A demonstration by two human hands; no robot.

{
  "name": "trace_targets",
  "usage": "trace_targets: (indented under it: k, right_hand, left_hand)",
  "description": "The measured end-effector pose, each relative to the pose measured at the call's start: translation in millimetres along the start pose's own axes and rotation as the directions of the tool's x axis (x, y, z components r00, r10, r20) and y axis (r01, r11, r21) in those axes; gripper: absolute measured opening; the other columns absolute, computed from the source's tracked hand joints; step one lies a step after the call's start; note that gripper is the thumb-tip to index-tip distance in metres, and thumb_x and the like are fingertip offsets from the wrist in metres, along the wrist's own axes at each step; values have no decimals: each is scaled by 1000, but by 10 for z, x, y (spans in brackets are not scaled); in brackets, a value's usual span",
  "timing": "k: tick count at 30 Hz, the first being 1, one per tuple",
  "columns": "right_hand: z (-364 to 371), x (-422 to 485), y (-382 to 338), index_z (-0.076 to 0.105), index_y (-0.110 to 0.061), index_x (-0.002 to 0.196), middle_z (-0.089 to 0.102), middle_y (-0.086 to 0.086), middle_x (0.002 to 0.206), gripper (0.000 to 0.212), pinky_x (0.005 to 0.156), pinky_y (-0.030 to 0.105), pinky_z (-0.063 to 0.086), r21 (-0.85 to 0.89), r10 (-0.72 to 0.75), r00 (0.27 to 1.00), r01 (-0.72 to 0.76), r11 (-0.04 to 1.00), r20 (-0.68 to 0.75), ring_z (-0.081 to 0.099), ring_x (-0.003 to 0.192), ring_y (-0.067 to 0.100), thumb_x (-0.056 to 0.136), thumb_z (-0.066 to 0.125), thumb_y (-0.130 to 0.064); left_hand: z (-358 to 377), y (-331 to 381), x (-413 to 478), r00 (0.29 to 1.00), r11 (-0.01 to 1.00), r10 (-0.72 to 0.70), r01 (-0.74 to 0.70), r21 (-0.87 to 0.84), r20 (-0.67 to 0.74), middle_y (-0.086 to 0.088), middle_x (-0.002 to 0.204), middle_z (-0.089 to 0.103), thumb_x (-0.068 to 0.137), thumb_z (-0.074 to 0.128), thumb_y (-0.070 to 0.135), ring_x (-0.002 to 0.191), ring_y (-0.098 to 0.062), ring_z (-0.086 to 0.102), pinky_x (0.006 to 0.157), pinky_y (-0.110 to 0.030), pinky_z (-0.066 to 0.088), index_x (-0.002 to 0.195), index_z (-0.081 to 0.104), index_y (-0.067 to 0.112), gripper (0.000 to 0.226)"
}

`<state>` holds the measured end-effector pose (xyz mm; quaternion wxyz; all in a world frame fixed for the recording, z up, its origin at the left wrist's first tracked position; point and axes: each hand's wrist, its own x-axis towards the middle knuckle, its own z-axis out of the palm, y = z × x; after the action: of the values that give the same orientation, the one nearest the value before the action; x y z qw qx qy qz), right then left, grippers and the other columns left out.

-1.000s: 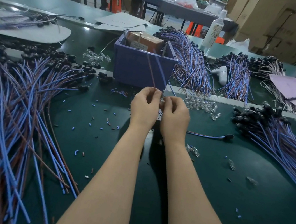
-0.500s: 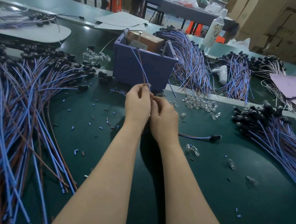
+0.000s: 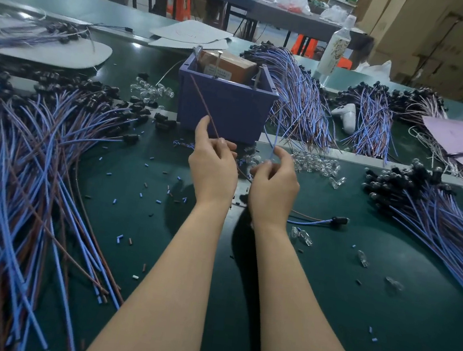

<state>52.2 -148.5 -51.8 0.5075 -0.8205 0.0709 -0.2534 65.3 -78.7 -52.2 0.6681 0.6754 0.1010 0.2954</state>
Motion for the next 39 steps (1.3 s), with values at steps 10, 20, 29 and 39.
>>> trace_targets:
  k: [10,20,29,39]
  right_hand:
    - [-5,-23,6,60,-12,121,70,14,97,34,85,35,44,-122,15,995,-3,993,101,60,97,31,90,47,-11]
    - [-14,-5,6,60,-14,113,68,11,83,27,75,35,46,-84,61,997,-56,995,54,60,84,30,89,48,-13]
    - [4,0,17,61,-15,116,71,11,87,31,79,33,48,-84,64,995,-57,995,76,63,88,28,88,49,-13]
    - [9,-2,39,63,-15,117,71,11,93,31,77,29,40,-109,22,998,-16,994,61,62,92,27,88,51,-15]
  left_hand:
    - [-23,-32,88,992,996,-75,70,58,103,5,78,64,99,41,8,76,-12,62,73,-20,52,144,35,15,47]
    - [2,-41,116,991,998,-39,32,55,125,3,82,65,99,42,9,79,-11,63,76,-24,53,146,32,20,50]
    - [17,-48,148,991,998,-25,17,56,132,9,75,62,99,41,8,66,1,59,67,-11,48,147,31,18,50]
    - [18,-48,185,984,998,-36,25,61,172,8,76,63,99,42,8,60,6,58,67,-12,50,147,31,19,50]
